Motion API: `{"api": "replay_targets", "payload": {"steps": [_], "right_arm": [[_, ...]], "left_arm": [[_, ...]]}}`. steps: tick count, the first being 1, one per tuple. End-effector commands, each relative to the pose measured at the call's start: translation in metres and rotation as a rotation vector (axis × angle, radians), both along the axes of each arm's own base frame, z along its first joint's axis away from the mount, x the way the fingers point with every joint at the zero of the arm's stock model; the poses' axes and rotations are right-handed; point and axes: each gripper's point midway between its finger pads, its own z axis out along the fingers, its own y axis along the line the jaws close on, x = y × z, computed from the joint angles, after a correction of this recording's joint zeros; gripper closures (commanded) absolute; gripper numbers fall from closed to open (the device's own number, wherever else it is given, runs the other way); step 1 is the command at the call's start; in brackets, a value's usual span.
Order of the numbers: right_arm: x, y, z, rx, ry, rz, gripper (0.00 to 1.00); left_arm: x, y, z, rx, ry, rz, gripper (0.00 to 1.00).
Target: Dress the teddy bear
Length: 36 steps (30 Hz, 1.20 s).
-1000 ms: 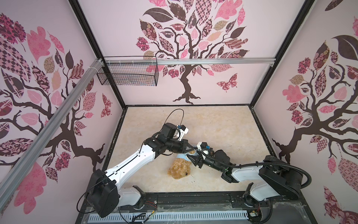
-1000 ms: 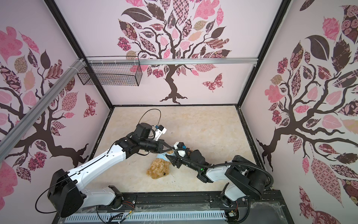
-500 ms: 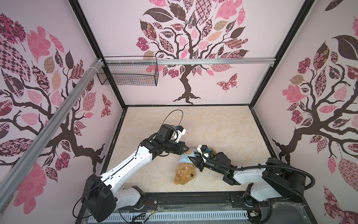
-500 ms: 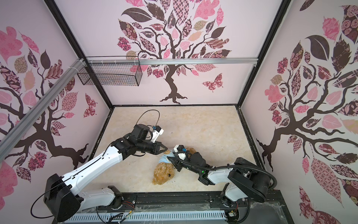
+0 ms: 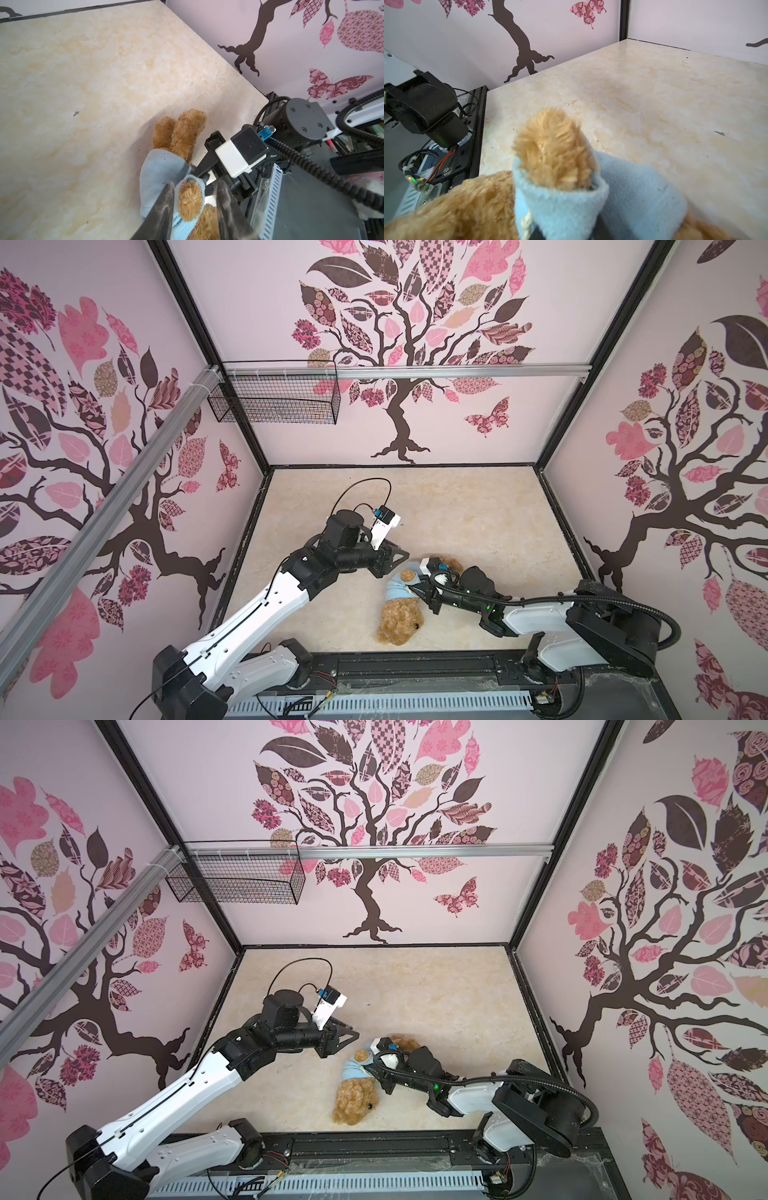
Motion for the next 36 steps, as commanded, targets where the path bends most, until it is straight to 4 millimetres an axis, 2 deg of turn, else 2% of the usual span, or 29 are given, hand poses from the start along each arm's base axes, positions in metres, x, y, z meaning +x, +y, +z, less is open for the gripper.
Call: {"api": "replay_targets", "payload": {"steps": [1, 6, 14, 22, 29, 33, 36], "right_arm": [[-0.005, -0.005, -0.016, -0.035, 0.036, 0.01, 0.82], [-0.004, -0.003, -0.013, -0.03, 0.03, 0.011, 0.82], [-0.003, -0.001, -0.013, -0.033, 0.027, 0.013, 0.82], [-0.001, -0.001, -0.012, -0.032, 0.025, 0.007, 0.82], [-0.001, 0.001, -0.009, -0.024, 0.014, 0.015, 0.82], [0.002, 0.0, -0.003, -0.018, -0.001, 0.003, 0.74], [0.008, -0.006, 0.001, -0.04, -0.03, -0.043, 0.56]], "left_arm": [[-0.002, -0.003, -0.005, 0.035, -0.049, -0.07, 0.6], [-0.009, -0.008, -0.027, 0.099, 0.018, -0.133, 0.58], [-0.015, -0.01, -0.049, 0.189, 0.038, -0.174, 0.69], [-0.023, -0.015, -0.069, 0.288, 0.032, -0.21, 0.69], [-0.022, -0.021, -0.077, 0.327, 0.058, -0.212, 0.81], [-0.021, -0.021, -0.076, 0.337, 0.062, -0.204, 0.95], [-0.024, -0.02, -0.071, 0.324, 0.101, -0.18, 1.0]]}}
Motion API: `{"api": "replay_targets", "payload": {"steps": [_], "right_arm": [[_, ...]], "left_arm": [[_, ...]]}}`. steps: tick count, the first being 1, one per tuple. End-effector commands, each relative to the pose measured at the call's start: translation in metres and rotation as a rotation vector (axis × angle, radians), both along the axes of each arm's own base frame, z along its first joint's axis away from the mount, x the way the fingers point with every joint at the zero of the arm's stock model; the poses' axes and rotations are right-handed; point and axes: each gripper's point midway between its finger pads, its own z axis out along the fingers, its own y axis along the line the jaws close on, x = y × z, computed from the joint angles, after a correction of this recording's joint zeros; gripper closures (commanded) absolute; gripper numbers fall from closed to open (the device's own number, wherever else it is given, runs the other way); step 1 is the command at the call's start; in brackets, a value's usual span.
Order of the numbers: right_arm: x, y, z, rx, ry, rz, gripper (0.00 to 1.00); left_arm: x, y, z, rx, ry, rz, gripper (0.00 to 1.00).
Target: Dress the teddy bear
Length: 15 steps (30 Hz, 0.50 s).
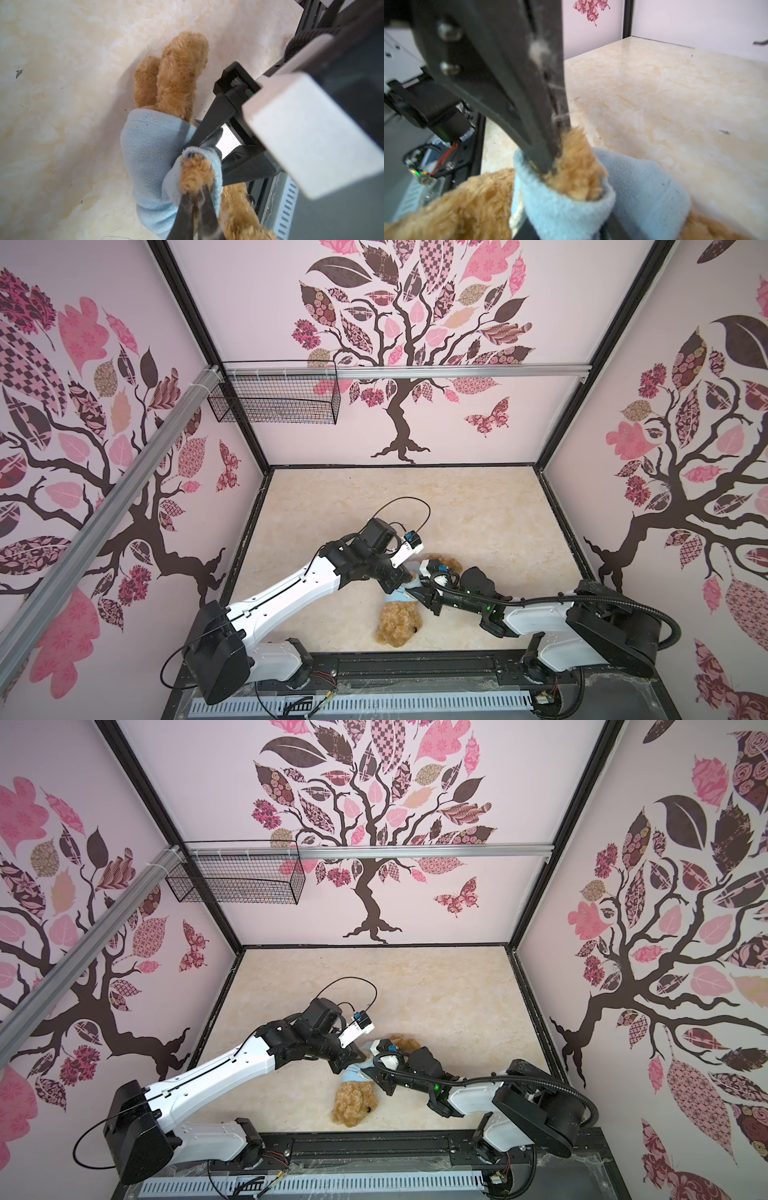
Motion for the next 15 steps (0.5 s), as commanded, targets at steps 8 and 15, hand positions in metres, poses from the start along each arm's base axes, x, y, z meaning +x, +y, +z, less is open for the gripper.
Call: {"api": "replay_targets", "payload": {"steps": [8, 15], "right_arm": [[0.011, -0.01, 0.032, -0.034, -0.168, -0.073, 0.37], [0.011, 0.002, 0.055, 0.091, -0.157, -0.052, 0.33]], "left_arm": [[0.004, -0.011, 0.019, -0.071, 0.22, 0.246, 1.0], [-0.001, -0.038, 0.023, -0.171, 0.315, 0.354, 1.0]]}}
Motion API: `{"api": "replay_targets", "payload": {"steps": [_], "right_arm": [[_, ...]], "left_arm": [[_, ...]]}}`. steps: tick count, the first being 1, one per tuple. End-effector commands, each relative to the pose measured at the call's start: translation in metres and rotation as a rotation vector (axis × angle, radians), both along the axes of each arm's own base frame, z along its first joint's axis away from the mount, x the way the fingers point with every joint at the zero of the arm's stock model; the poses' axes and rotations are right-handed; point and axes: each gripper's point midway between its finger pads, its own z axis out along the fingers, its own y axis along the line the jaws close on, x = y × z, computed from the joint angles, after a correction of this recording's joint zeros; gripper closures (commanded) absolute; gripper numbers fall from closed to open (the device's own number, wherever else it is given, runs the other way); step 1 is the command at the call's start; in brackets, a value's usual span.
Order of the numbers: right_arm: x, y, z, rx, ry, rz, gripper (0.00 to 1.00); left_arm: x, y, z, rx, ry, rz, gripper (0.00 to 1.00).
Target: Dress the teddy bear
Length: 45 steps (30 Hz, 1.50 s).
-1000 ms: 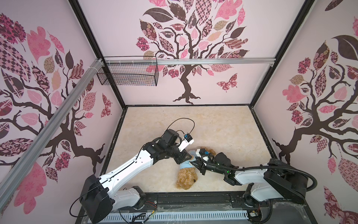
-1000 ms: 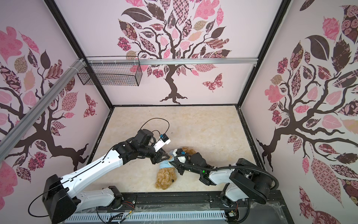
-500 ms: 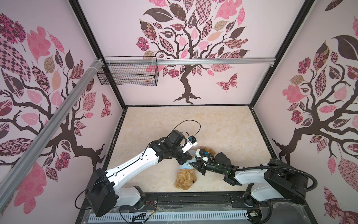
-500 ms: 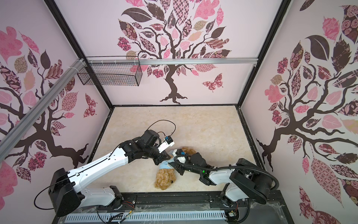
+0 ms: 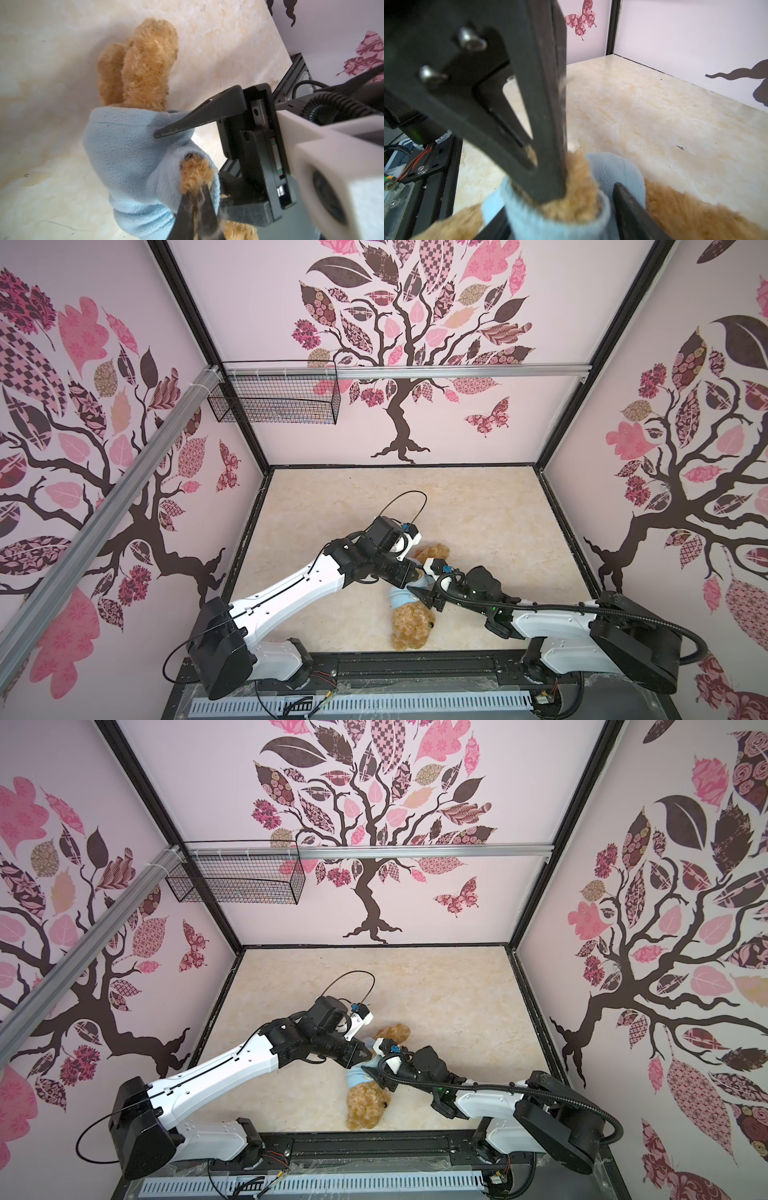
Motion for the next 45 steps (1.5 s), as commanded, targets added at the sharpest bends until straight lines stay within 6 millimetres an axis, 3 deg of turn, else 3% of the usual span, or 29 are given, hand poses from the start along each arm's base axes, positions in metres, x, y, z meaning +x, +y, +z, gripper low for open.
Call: {"api": "replay_targets", "payload": {"steps": [1, 4, 7, 12, 16, 26, 31, 38, 45], "right_arm": [[0.004, 0.011, 0.033, 0.122, -0.027, 0.009, 0.33], [0.009, 0.006, 0.027, 0.138, 0.002, -0.034, 0.45], [0.013, -0.004, 0.001, 0.071, 0.032, -0.088, 0.58], [0.008, -0.019, -0.044, -0.046, 0.078, -0.124, 0.58], [0.007, -0.022, -0.057, -0.083, 0.121, -0.128, 0.58], [0.0, -0.021, -0.076, -0.137, 0.192, -0.103, 0.7], [0.0, -0.023, -0.085, -0.169, 0.219, -0.112, 0.65], [0.001, -0.024, -0.085, -0.18, 0.221, -0.123, 0.61], [0.0, -0.027, -0.088, -0.184, 0.237, -0.134, 0.52]], "left_arm": [[0.002, -0.018, 0.01, -0.095, 0.059, 0.082, 1.0], [0.0, -0.021, 0.01, -0.104, 0.082, 0.081, 1.0], [0.0, -0.019, 0.02, -0.11, 0.064, 0.076, 1.0], [0.006, -0.015, 0.042, -0.105, -0.011, 0.07, 1.0], [0.017, -0.006, 0.046, -0.08, -0.037, 0.084, 1.0], [0.039, 0.006, 0.06, -0.144, -0.064, 0.136, 1.0], [0.041, 0.004, 0.074, -0.169, -0.092, 0.119, 1.0], [0.024, -0.015, 0.108, -0.343, -0.03, 0.037, 1.0], [0.027, -0.004, 0.102, -0.285, -0.076, 0.059, 1.0]]}}
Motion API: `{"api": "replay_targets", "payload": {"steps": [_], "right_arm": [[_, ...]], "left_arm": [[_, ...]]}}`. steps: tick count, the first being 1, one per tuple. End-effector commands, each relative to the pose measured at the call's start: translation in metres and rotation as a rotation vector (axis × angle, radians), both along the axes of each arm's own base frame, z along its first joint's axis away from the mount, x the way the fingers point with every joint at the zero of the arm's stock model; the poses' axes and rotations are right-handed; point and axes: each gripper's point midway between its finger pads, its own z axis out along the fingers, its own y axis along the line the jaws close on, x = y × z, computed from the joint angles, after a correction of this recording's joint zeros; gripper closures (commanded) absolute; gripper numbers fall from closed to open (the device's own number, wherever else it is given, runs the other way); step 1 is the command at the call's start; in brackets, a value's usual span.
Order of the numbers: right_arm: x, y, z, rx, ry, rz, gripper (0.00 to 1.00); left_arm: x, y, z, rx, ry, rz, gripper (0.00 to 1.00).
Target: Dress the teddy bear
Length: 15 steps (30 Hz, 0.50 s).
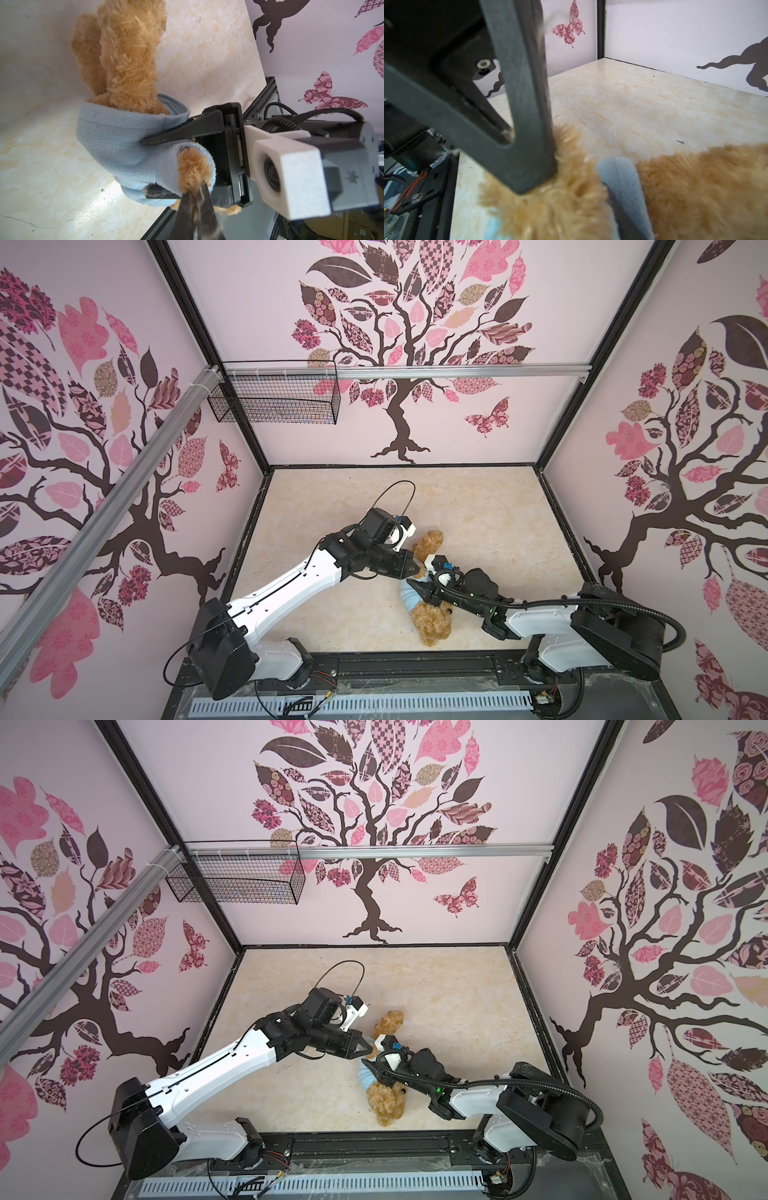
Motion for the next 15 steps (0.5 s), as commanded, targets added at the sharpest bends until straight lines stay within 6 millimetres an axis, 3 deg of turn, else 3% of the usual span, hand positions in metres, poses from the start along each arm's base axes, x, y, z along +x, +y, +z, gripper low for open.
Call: {"api": "replay_targets", "payload": {"steps": [1, 5, 8, 11, 15], "right_arm": [[-0.01, -0.026, -0.075, -0.225, 0.175, -0.043, 0.52], [-0.011, -0.027, -0.076, -0.223, 0.186, -0.042, 0.57], [-0.015, -0.023, -0.066, -0.191, 0.17, -0.011, 0.7], [-0.026, -0.012, -0.044, -0.131, 0.126, 0.084, 0.81], [-0.038, -0.002, -0.023, -0.082, 0.09, 0.181, 0.92]], "left_arm": [[0.018, -0.006, 0.082, -0.167, -0.232, -0.001, 1.0], [0.026, 0.005, 0.067, -0.076, -0.287, 0.025, 1.0], [0.029, 0.012, 0.051, -0.01, -0.311, 0.021, 1.0], [0.029, 0.018, 0.033, 0.039, -0.322, 0.001, 1.0], [0.015, 0.011, 0.035, -0.016, -0.37, -0.112, 0.84]]}}
